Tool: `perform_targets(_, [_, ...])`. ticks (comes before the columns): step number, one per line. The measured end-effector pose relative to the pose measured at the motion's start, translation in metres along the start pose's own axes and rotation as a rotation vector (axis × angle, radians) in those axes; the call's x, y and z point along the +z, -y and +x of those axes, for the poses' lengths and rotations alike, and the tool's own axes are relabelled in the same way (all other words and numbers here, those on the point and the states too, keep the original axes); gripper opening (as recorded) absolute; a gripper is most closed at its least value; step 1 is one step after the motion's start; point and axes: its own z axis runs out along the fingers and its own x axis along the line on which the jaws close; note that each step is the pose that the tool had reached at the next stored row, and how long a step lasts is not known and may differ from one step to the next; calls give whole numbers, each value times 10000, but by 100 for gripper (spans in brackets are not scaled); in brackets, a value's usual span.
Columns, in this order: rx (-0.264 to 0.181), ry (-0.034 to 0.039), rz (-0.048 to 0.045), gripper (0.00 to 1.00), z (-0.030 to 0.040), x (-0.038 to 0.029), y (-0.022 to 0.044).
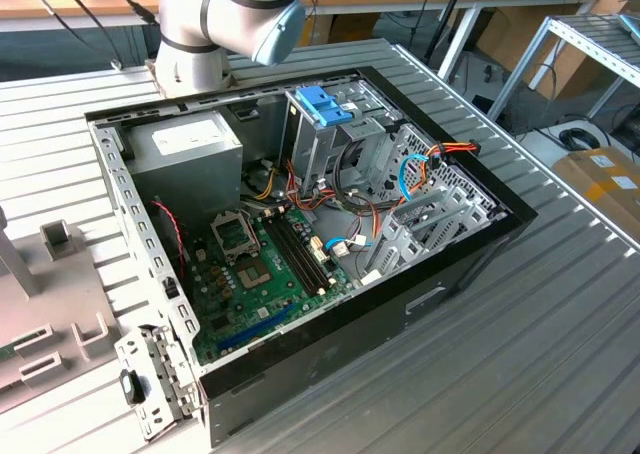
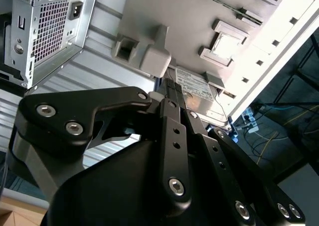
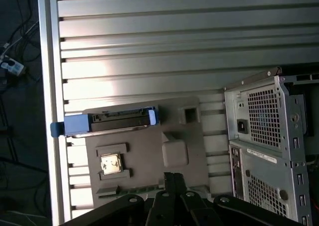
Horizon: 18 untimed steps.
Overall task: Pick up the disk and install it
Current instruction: 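Reach for the disk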
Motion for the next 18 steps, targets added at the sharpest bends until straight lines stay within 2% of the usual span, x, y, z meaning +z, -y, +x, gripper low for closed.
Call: perform_targets(18, [0,-1,1,10,135,-4,10])
